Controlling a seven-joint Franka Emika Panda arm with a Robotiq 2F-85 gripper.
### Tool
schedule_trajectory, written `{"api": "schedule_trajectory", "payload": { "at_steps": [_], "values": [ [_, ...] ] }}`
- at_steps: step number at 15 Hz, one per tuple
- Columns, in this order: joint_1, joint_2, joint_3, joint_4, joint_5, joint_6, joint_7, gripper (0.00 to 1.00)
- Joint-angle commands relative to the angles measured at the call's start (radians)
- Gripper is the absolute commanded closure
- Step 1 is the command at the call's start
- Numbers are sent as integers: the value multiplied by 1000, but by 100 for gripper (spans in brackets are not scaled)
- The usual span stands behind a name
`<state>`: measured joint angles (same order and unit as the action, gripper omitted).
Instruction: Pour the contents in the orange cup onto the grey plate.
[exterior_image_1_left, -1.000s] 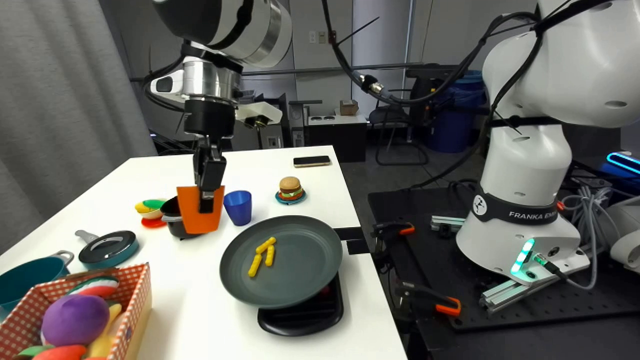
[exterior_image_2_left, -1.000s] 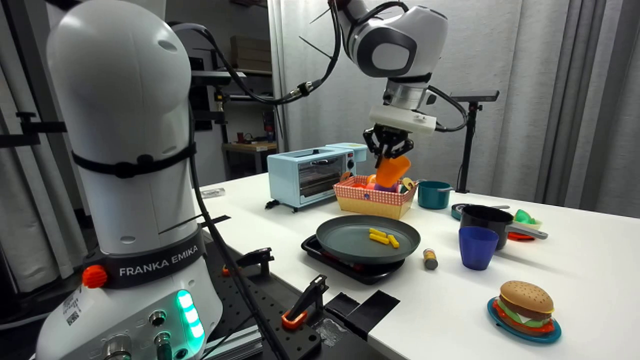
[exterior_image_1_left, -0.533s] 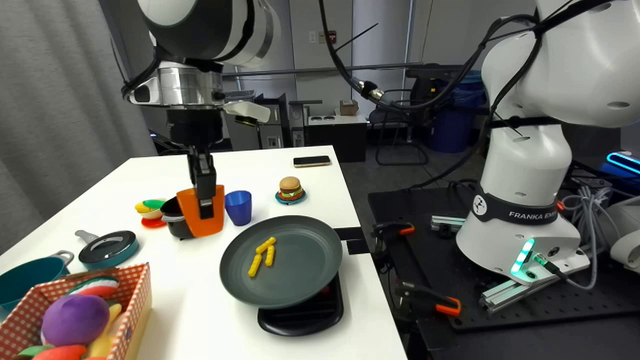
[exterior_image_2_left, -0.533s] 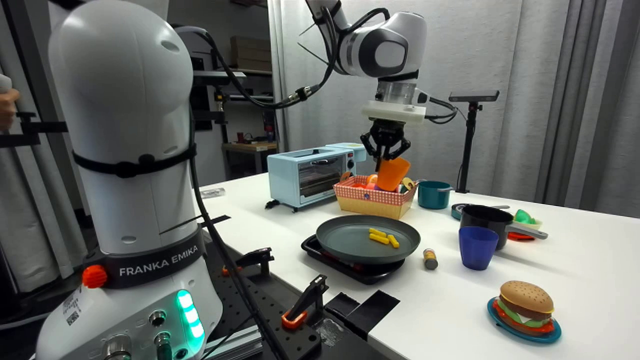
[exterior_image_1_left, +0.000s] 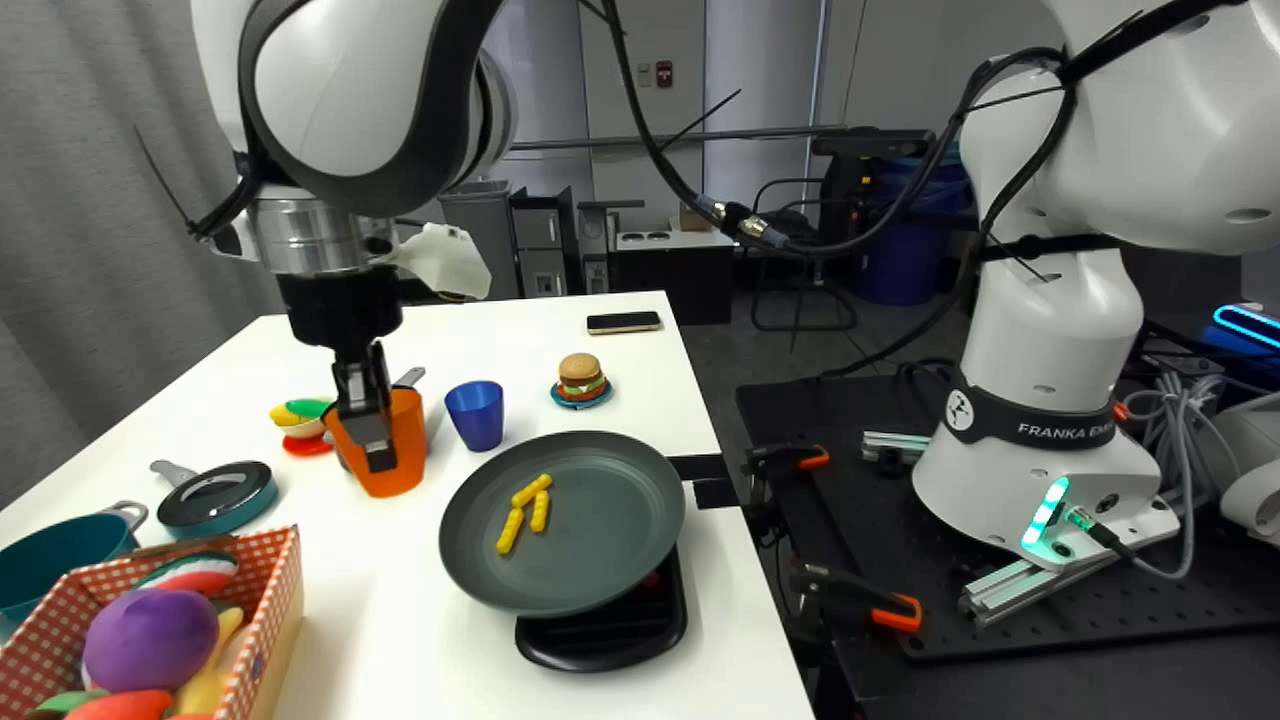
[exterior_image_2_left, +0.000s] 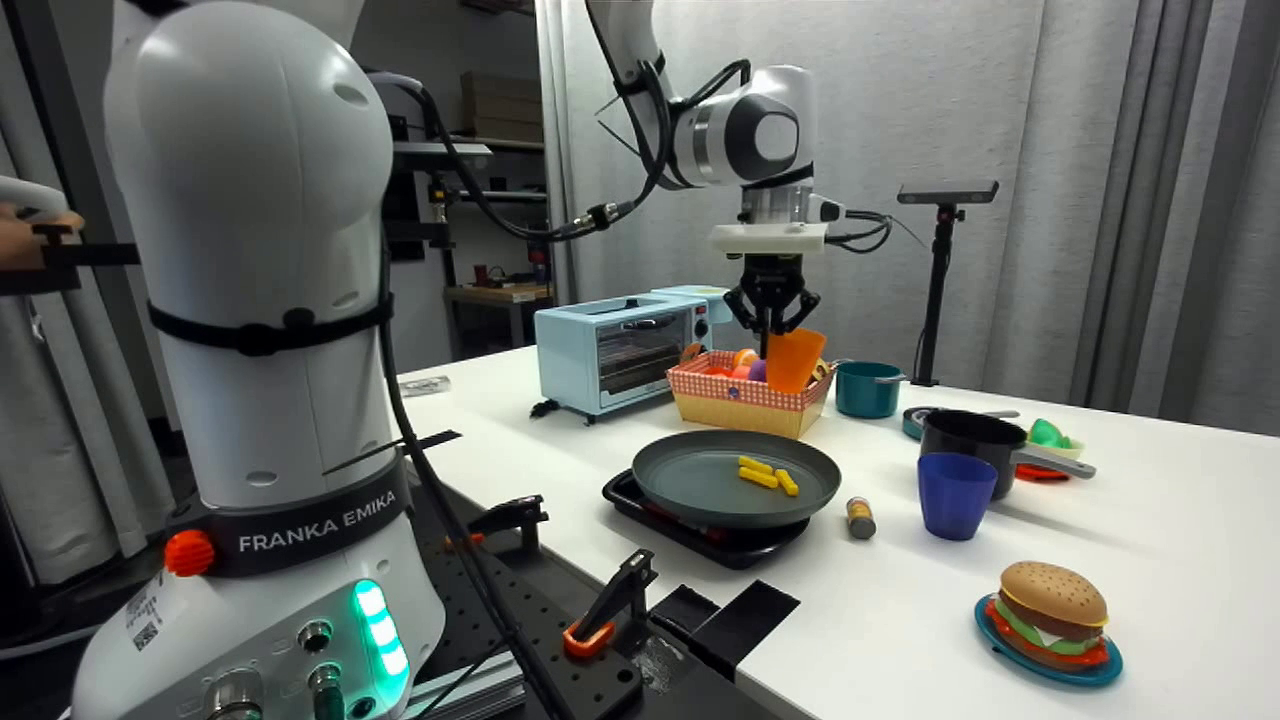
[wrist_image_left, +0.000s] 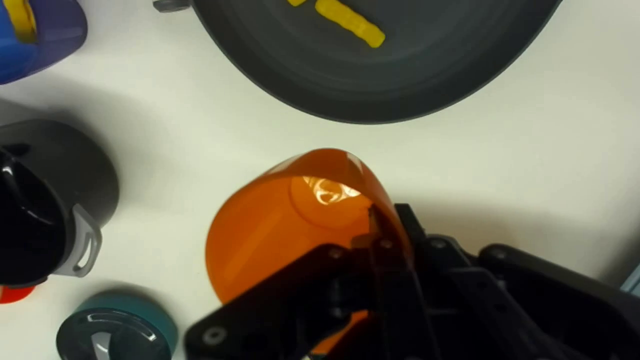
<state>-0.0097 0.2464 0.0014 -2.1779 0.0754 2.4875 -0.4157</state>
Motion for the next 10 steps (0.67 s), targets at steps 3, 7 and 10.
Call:
{"api": "schedule_trajectory", "payload": {
  "at_steps": [3, 7, 10],
  "values": [
    [22, 104, -8, 104, -125, 22, 185, 99],
    [35, 170, -13, 160, -181, 23, 275, 99],
    [34, 223, -14, 199, -185, 21, 306, 99]
  ]
}}
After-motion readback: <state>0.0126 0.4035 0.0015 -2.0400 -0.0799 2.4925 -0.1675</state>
